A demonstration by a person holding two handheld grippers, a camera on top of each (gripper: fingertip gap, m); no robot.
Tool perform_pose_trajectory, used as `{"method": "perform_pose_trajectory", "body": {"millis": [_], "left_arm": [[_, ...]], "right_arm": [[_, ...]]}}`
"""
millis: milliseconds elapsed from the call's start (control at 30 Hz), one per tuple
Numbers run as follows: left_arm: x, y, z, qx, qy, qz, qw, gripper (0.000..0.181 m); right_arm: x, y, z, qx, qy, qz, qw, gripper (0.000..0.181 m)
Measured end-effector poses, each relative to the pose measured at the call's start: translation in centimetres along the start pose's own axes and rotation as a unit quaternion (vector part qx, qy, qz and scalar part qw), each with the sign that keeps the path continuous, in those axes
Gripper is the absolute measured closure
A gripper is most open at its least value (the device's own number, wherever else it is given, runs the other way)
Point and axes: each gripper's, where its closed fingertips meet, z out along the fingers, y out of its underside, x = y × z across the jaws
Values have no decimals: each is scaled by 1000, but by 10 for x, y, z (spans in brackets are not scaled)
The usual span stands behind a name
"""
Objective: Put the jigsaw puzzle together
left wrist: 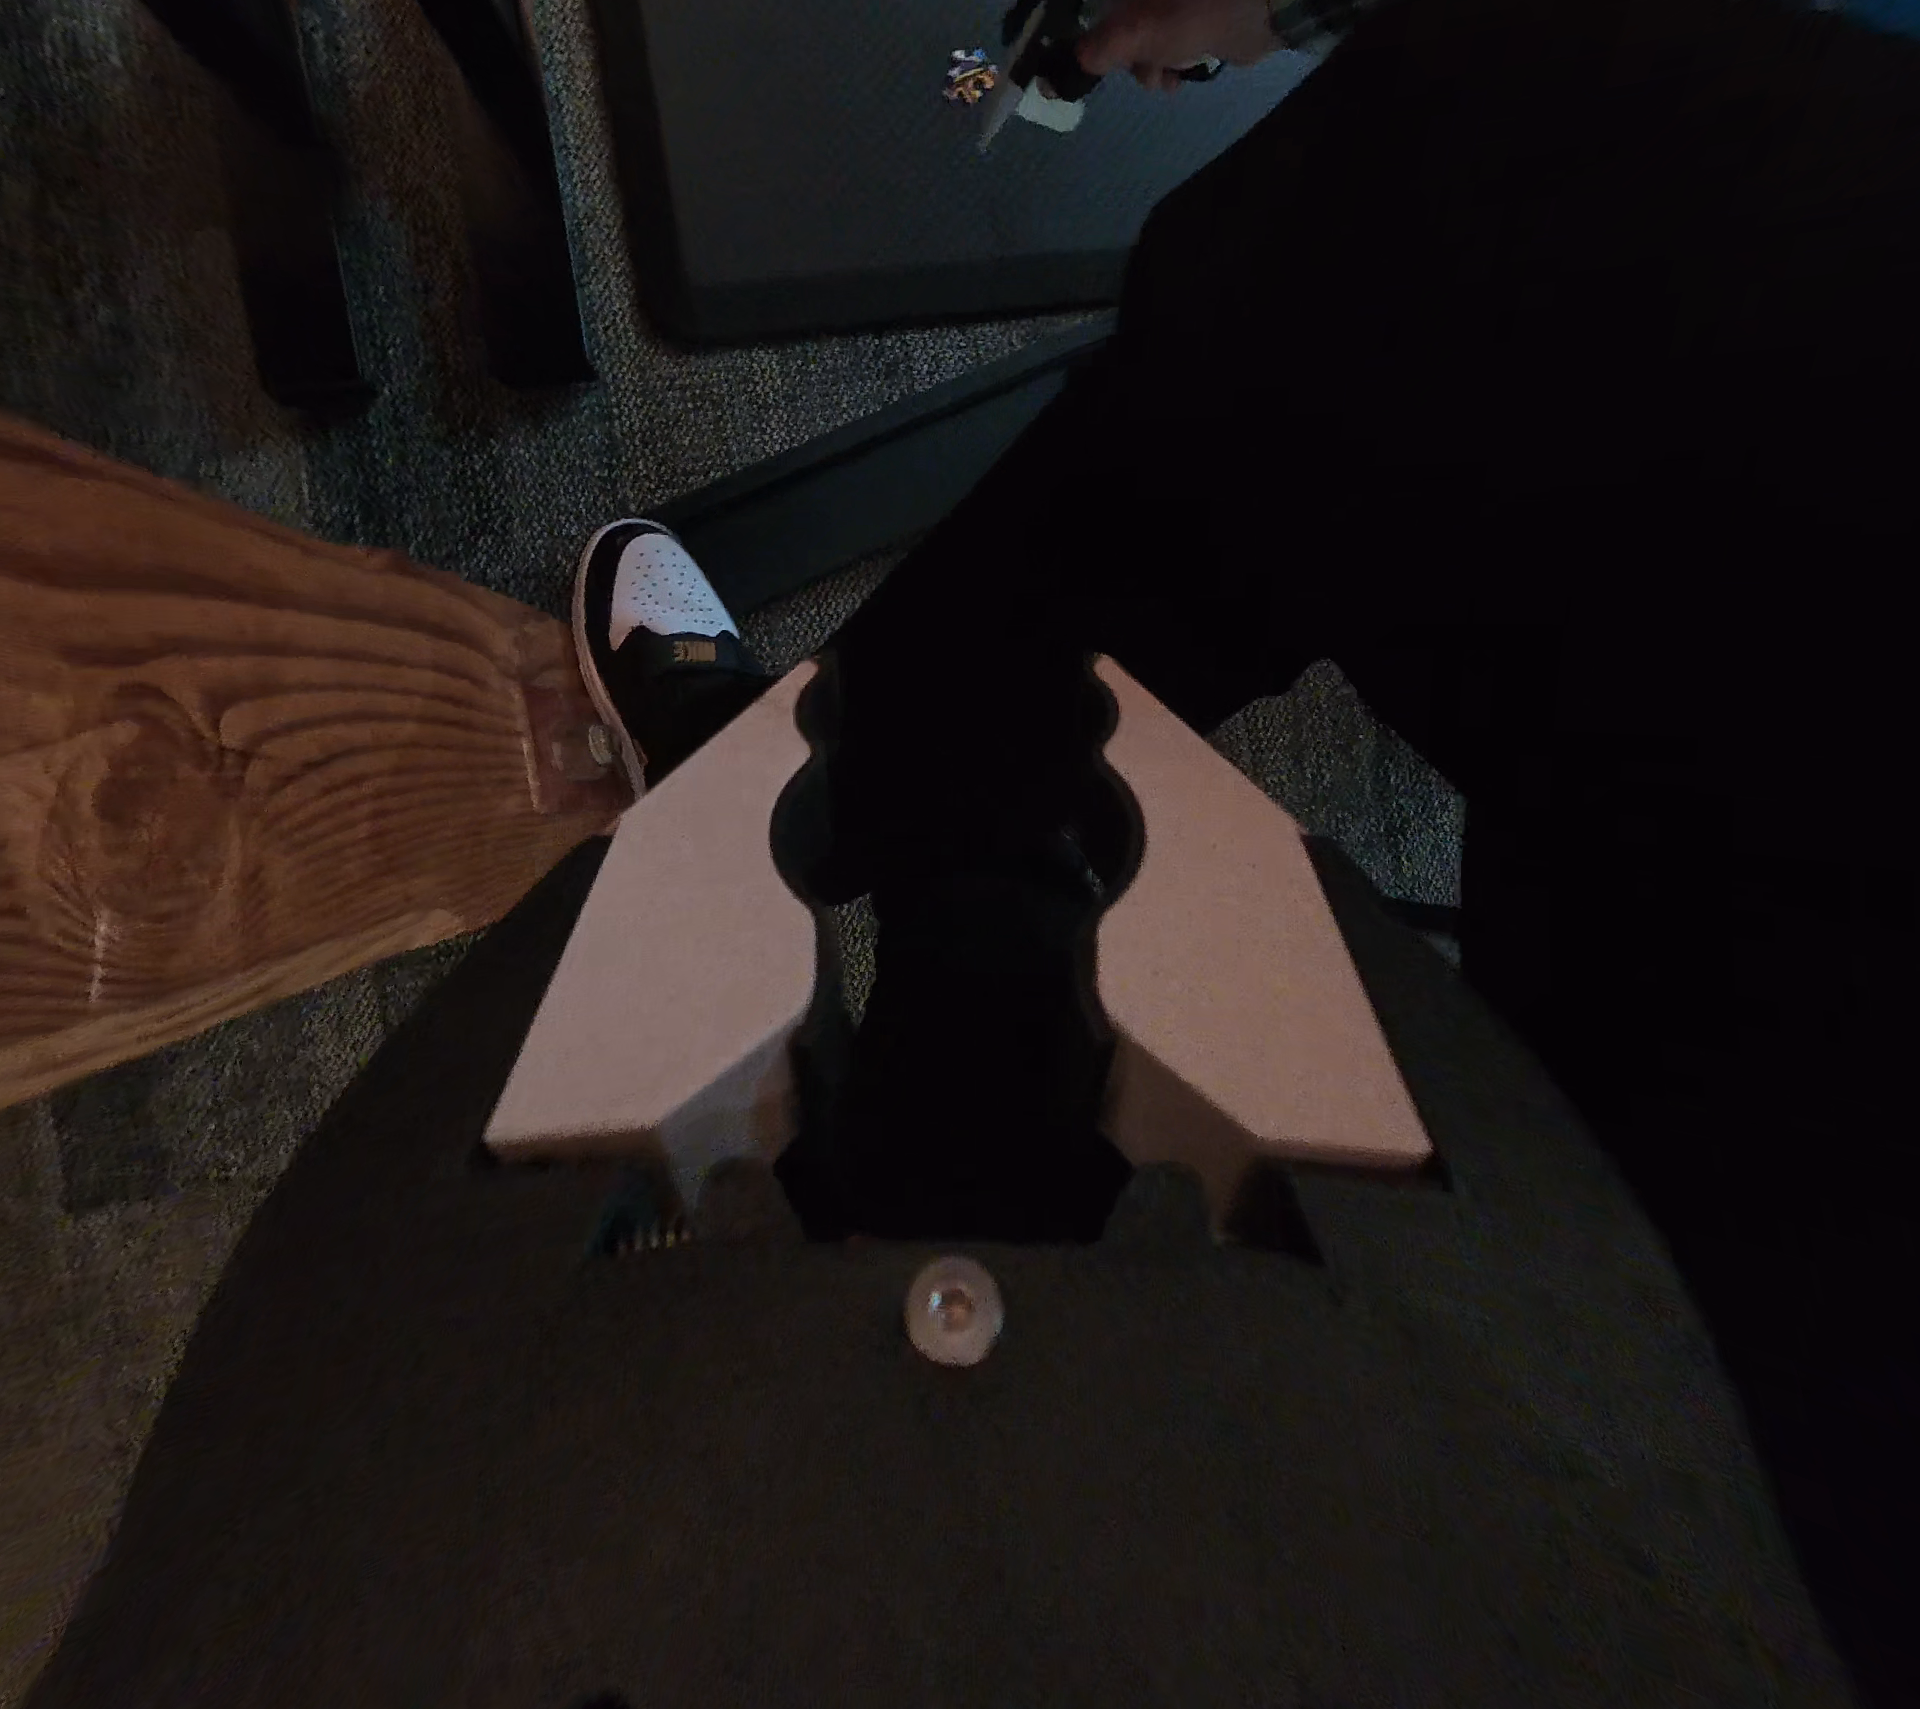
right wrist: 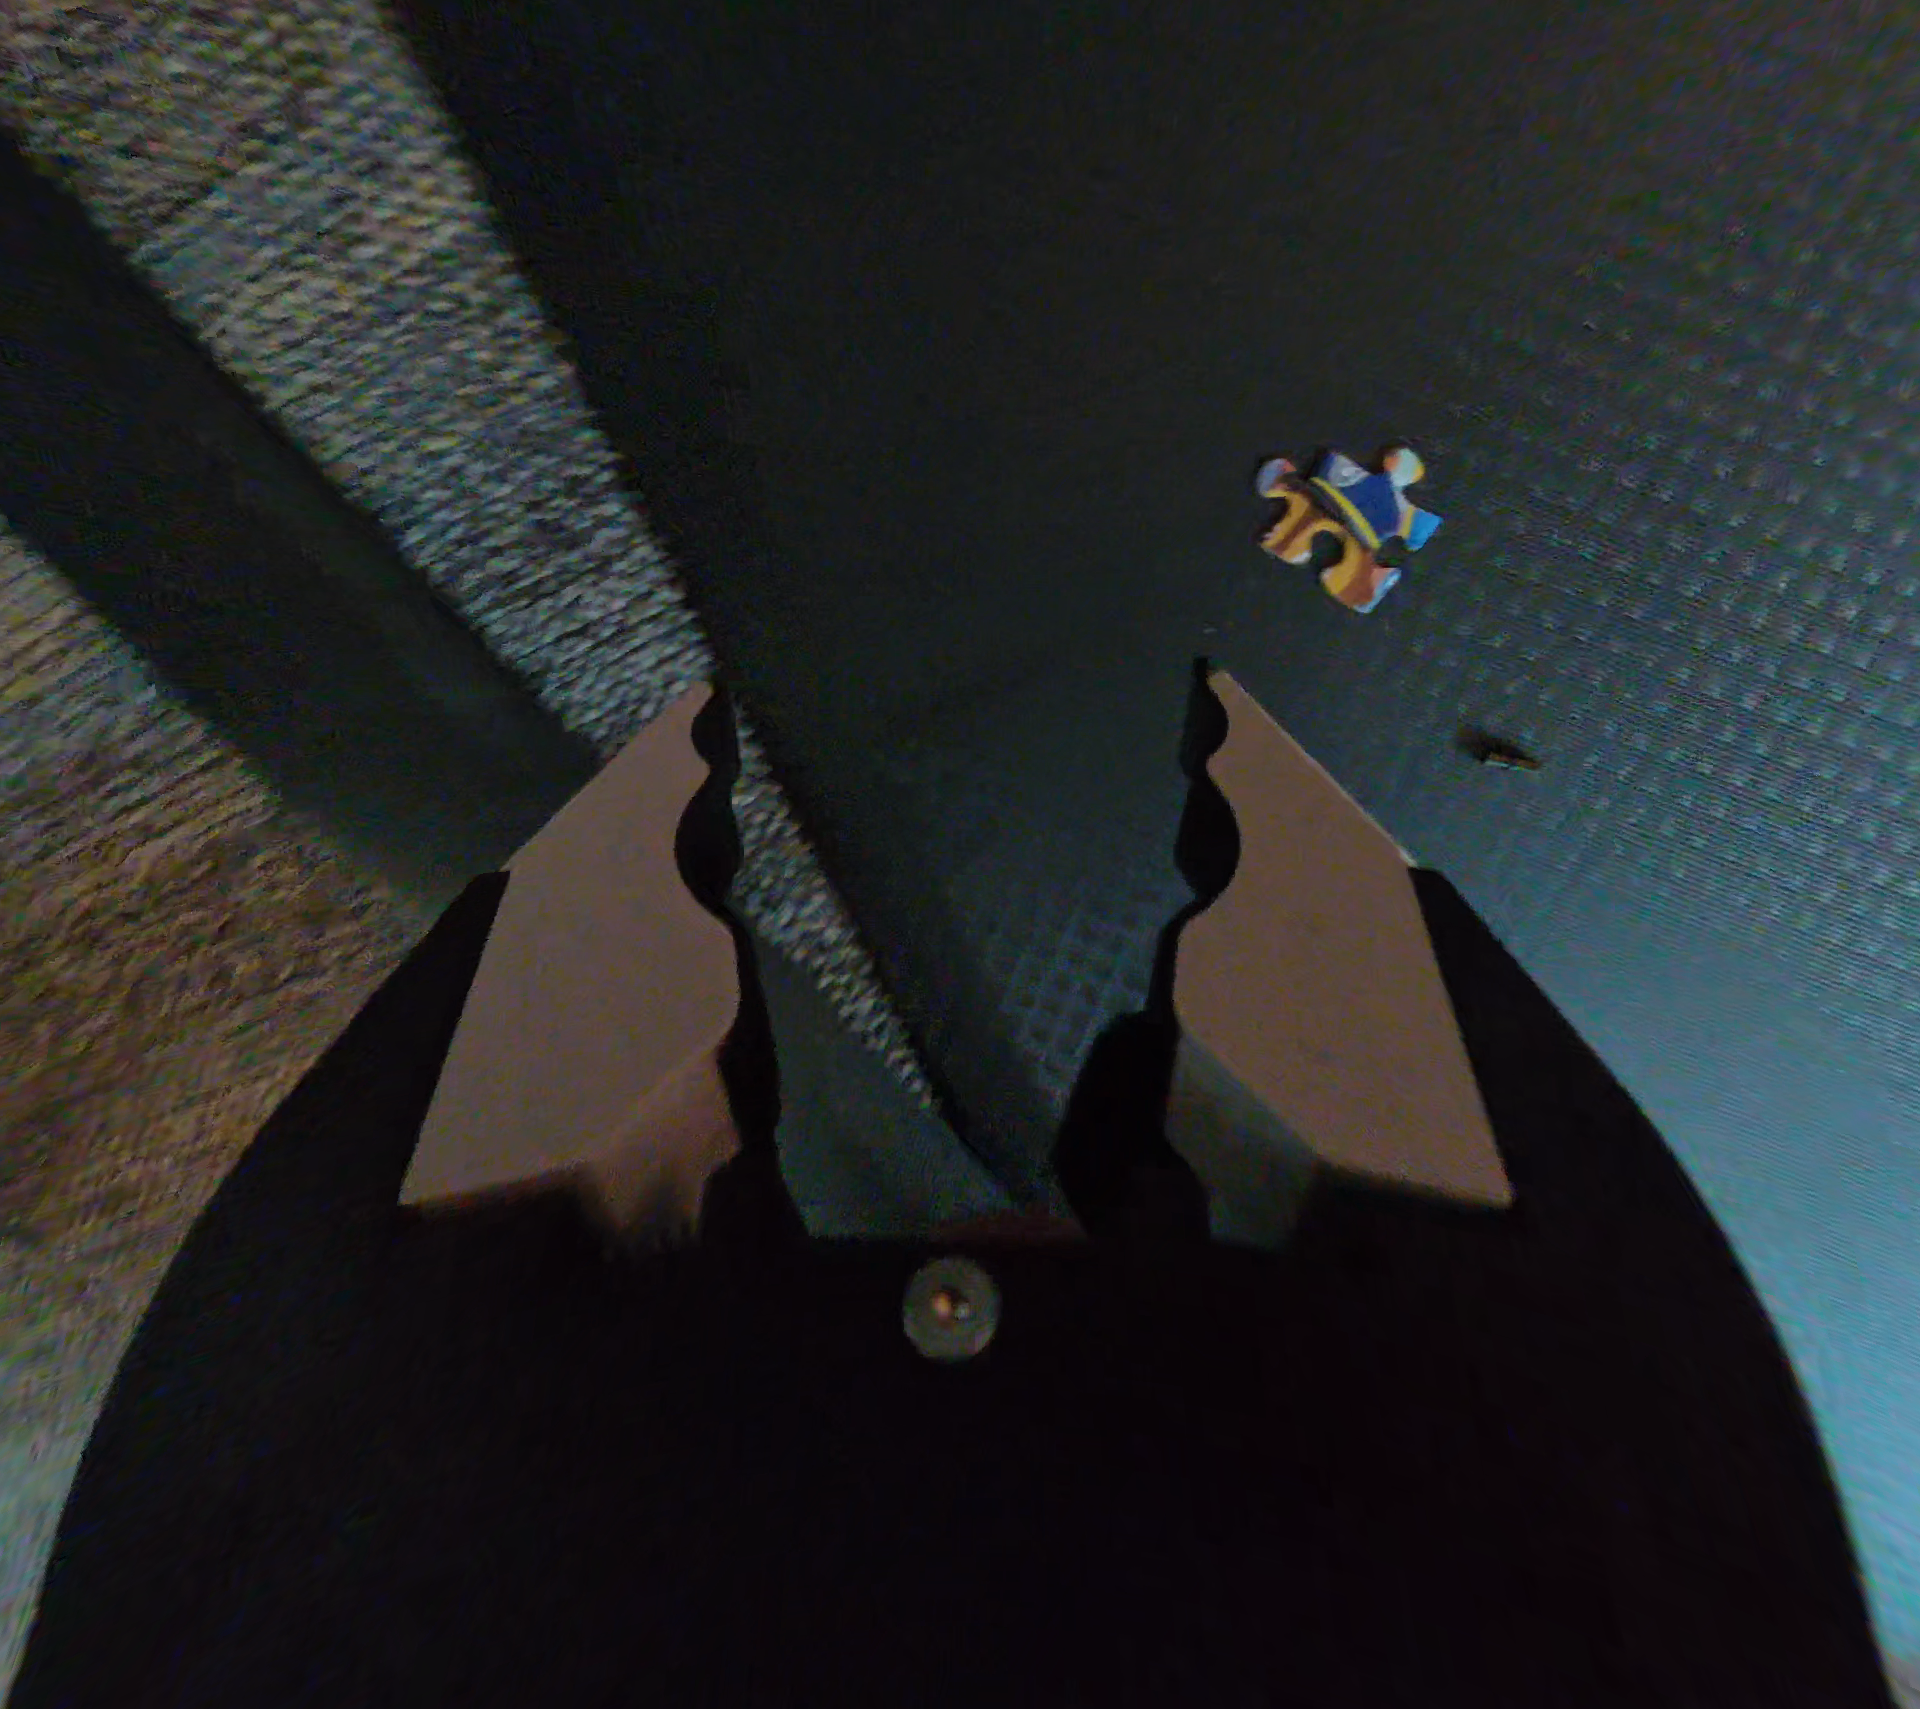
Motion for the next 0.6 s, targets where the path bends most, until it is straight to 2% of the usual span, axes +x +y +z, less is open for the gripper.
{"method": "perform_pose_trajectory", "body": {"millis": [100,233,433,533,567,600], "left_arm": [[-11,11,4,-15,-6,-28,999,136],[-15,20,9,-39,-6,-40,998,136],[-21,26,17,-57,-23,-28,998,137],[-24,28,18,-57,-28,-28,998,138],[-24,29,20,-56,-27,-29,998,138],[-24,28,21,-54,-26,-29,998,138]], "right_arm": [[49,-3,34,18,27,40,999,97],[91,-10,65,36,49,85,995,99],[106,7,104,1,80,96,992,104],[111,4,104,30,89,98,991,119],[111,4,103,33,87,94,991,144],[111,5,103,30,87,90,992,144]]}}
